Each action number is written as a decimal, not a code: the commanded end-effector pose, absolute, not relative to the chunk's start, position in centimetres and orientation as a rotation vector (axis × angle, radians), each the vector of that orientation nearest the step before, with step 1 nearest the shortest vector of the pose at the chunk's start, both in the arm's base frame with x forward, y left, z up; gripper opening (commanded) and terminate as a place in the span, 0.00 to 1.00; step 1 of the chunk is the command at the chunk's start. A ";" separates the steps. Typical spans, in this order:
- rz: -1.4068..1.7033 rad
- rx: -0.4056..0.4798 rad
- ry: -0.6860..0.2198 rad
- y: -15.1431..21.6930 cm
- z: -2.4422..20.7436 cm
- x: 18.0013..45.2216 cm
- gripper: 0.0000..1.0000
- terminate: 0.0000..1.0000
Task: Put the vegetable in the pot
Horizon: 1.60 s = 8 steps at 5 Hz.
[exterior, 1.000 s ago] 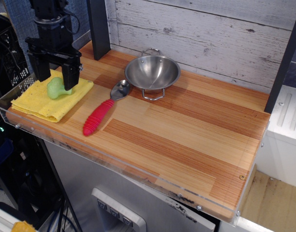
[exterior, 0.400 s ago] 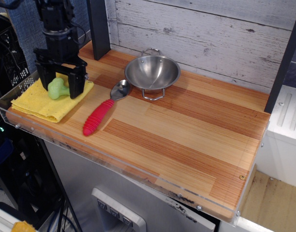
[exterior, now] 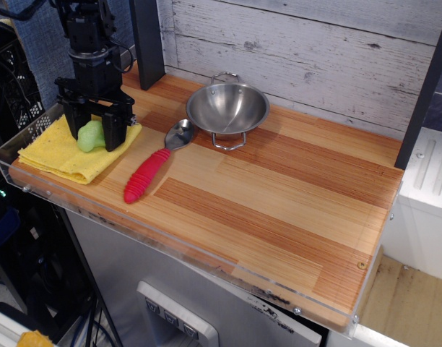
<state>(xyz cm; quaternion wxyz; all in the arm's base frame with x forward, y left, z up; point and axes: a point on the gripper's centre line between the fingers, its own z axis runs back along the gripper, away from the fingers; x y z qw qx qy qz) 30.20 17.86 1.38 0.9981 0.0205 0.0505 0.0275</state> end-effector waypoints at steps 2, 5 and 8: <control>0.106 0.080 -0.110 17.3 8.5 27.8 0.00 0.00; -0.127 -0.007 -0.060 8.4 6.8 37.4 0.00 0.00; -0.066 -0.039 -0.068 7.4 8.1 40.3 0.00 0.00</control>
